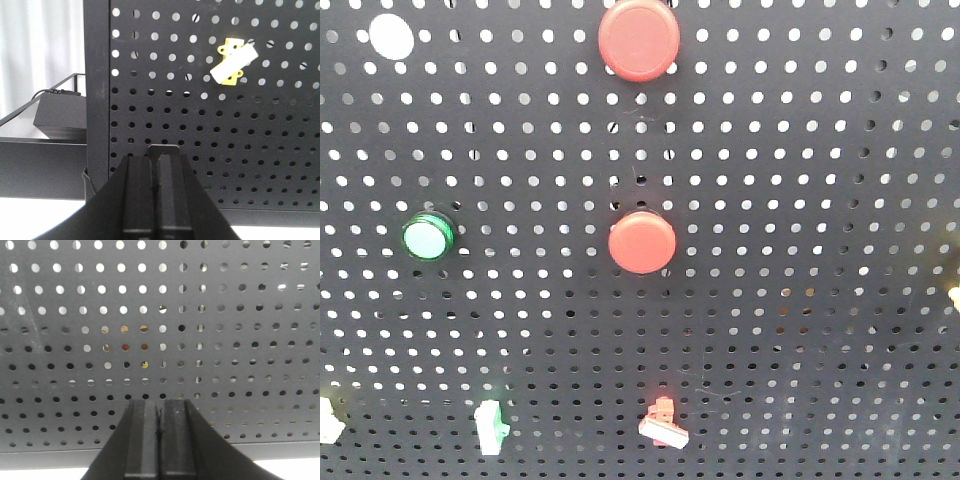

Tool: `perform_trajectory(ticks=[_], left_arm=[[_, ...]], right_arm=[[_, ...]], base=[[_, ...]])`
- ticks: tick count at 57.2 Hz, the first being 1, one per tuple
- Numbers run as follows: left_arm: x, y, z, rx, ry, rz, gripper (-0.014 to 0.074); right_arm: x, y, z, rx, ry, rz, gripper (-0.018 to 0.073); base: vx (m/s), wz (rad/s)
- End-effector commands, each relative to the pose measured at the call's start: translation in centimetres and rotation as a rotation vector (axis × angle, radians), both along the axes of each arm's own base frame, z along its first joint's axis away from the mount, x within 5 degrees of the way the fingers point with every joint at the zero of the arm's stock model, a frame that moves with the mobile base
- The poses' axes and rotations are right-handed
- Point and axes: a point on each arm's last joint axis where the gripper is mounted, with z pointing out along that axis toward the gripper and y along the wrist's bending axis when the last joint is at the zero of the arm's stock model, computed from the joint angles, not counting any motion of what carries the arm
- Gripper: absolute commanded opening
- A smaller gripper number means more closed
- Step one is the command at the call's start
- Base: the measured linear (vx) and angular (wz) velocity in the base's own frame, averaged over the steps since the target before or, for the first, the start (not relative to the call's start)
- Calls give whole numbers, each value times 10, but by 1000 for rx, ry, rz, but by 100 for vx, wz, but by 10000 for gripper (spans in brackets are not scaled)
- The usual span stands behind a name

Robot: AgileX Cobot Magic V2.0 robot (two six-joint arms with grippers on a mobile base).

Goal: Rotate knob clockwise with right arm

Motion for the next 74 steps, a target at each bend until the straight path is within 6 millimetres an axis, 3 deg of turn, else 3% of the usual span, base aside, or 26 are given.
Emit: perform_trajectory(ticks=[1,19,28,34,40,45,61,66,74], left_arm=[[0,1,3,-20,-68,11,-6],[0,1,3,-20,-68,11,-6],[0,1,3,-20,-68,11,-6],[0,1,3,-20,-68,11,-6],[0,1,3,-20,-68,11,-6],[0,1,3,-20,-68,11,-6],[0,1,3,-20,-68,11,-6],[0,1,3,-20,-68,11,-6],[0,1,3,-20,-68,11,-6]], right_arm=[[-1,1,6,-24,-84,2,-9],[-1,1,9,-17,-112,5,-9],[-5,3,27,-14,-292,24,-9],[-9,2,46,-15,-304,18,-9],[-12,1,82,-38,-273,2,-9],[-9,1,127,-106,-277,-14,-9],[42,-2,257,-139,-345,-23,-9],[52,-3,288,-129,-390,-23,-9],[56,-3,315,-76,-446,-12,-9]], base=[[0,0],[0,0],[0,0],[0,0],[0,0],[0,0],[0,0],[0,0],[0,0]])
